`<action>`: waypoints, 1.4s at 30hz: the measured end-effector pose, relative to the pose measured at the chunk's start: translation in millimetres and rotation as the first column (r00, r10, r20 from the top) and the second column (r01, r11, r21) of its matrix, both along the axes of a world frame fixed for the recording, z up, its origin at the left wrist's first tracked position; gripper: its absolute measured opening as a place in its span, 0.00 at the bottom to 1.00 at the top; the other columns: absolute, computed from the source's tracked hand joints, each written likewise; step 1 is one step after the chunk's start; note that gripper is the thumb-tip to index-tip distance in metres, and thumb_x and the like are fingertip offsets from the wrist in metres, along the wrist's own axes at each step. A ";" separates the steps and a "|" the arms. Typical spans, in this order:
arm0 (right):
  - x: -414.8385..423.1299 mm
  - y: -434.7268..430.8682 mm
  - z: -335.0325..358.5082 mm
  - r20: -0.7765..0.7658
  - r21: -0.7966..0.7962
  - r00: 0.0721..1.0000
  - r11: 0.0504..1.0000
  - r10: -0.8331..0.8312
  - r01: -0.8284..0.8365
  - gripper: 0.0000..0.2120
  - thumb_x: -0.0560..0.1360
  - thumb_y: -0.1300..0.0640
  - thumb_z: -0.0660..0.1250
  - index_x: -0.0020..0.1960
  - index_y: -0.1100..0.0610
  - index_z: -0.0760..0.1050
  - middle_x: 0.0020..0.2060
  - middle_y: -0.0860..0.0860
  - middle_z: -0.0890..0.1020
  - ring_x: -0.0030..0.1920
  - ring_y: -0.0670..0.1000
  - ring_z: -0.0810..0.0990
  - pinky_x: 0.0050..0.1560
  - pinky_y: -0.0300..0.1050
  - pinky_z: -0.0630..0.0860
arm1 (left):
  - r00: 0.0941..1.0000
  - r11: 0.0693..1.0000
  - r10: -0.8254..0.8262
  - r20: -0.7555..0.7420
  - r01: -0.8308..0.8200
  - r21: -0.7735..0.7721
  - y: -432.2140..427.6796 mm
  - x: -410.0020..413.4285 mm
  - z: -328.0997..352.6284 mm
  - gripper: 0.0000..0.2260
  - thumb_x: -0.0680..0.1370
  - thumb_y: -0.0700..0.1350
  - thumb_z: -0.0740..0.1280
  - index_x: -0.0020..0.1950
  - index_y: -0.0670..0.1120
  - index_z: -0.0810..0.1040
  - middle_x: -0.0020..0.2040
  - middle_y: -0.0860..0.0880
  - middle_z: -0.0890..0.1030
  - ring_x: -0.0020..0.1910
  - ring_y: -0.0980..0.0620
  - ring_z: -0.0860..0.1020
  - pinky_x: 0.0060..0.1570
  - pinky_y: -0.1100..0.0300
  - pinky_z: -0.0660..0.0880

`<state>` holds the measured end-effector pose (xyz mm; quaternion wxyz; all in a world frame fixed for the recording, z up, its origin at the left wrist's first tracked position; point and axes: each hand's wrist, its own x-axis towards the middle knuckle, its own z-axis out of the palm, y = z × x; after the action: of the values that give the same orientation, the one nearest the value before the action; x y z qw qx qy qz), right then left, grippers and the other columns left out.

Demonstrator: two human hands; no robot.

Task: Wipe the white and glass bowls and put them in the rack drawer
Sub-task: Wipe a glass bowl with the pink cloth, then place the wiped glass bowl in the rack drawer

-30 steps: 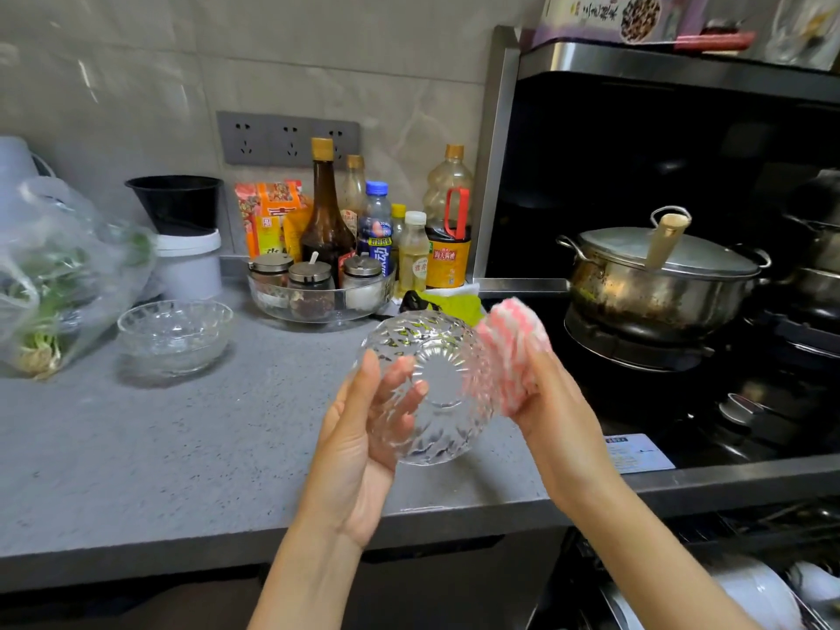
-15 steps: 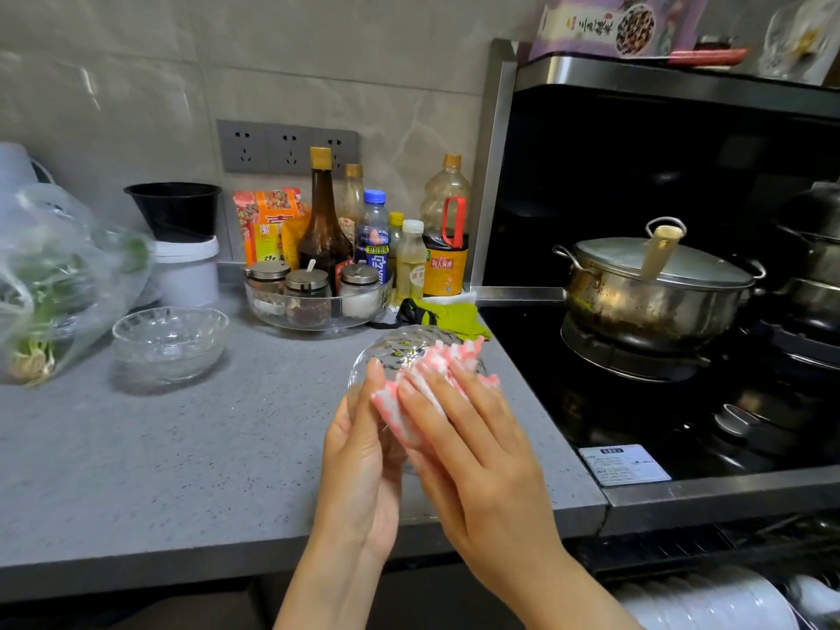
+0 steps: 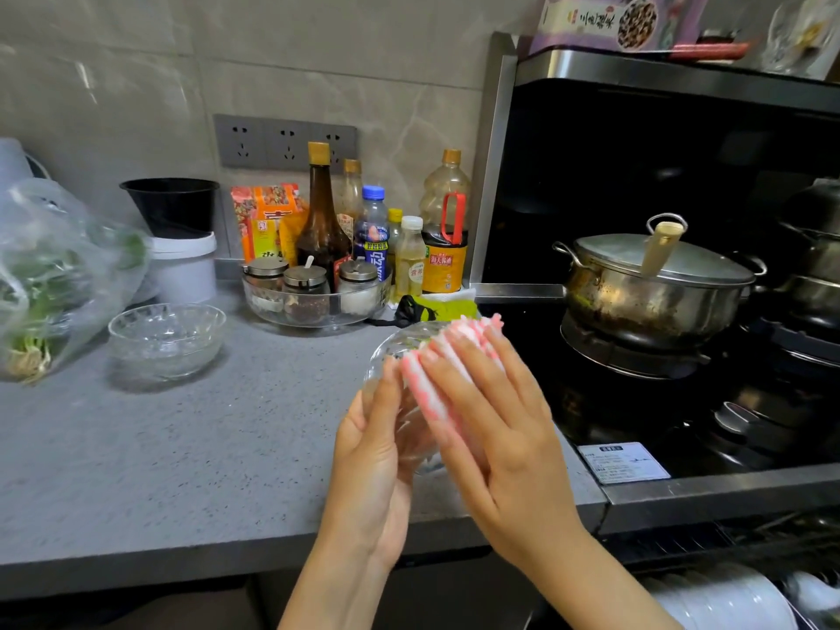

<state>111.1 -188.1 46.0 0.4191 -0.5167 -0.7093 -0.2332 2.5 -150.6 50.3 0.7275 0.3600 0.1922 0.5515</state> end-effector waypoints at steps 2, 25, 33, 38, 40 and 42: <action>1.4 -0.5 0.6 -0.043 0.015 0.999 0.999 0.033 -0.033 0.22 0.81 0.57 0.52 0.75 0.51 0.62 0.74 0.46 0.64 0.76 0.51 0.59 0.74 0.57 0.57 | 1.000 1.000 0.019 -0.003 -0.019 0.005 1.1 -1.1 4.3 0.14 0.72 0.53 0.65 0.49 0.46 0.81 0.44 0.49 0.85 0.39 0.56 0.82 0.34 0.67 0.77; 98.6 7.1 -27.3 -0.652 -0.277 0.758 0.926 0.015 -0.256 0.13 0.79 0.46 0.62 0.63 0.44 0.75 0.57 0.37 0.79 0.57 0.39 0.78 0.56 0.42 0.76 | 0.993 0.993 0.095 -0.063 -0.099 -0.071 23.0 -2.8 -5.0 0.17 0.73 0.54 0.62 0.51 0.41 0.77 0.39 0.49 0.85 0.32 0.56 0.82 0.25 0.69 0.74; 131.2 5.8 -67.6 -0.234 -0.688 0.942 0.726 -0.241 0.015 0.19 0.78 0.45 0.60 0.69 0.40 0.68 0.70 0.36 0.61 0.72 0.36 0.54 0.74 0.43 0.45 | 0.993 0.993 0.076 -0.093 -0.084 -0.081 21.2 0.4 -21.5 0.10 0.77 0.52 0.61 0.47 0.46 0.75 0.38 0.50 0.85 0.32 0.55 0.82 0.25 0.69 0.74; 127.2 -24.2 -37.4 -0.658 -0.477 0.737 0.842 -0.153 -0.251 0.19 0.72 0.45 0.63 0.63 0.40 0.71 0.66 0.36 0.72 0.68 0.34 0.67 0.70 0.38 0.64 | 0.996 0.995 -0.022 -0.090 0.013 -0.097 7.6 28.0 -23.4 0.11 0.72 0.53 0.64 0.47 0.47 0.75 0.35 0.49 0.84 0.29 0.54 0.82 0.23 0.69 0.72; 130.3 -44.2 -30.7 -0.784 -0.407 0.610 0.836 -0.114 -0.367 0.20 0.72 0.47 0.66 0.64 0.42 0.72 0.63 0.37 0.76 0.66 0.35 0.70 0.66 0.34 0.68 | 0.990 0.990 -0.104 -0.095 0.095 -0.101 -4.2 46.0 -25.7 0.17 0.68 0.55 0.65 0.49 0.44 0.76 0.34 0.49 0.84 0.29 0.54 0.81 0.22 0.68 0.72; 140.0 -65.0 -31.1 -0.877 -0.332 0.474 0.807 -0.074 -0.489 0.26 0.70 0.41 0.71 0.66 0.45 0.73 0.64 0.41 0.77 0.67 0.40 0.72 0.65 0.37 0.69 | 0.978 0.983 -0.172 -0.119 0.162 -0.089 -19.3 66.3 -30.0 0.15 0.65 0.54 0.67 0.44 0.44 0.79 0.34 0.50 0.83 0.29 0.55 0.81 0.23 0.68 0.72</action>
<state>251.1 -253.1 14.8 0.5752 -0.5626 -0.4989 0.3221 68.7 -169.9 20.4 0.7713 0.3801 0.2285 0.4564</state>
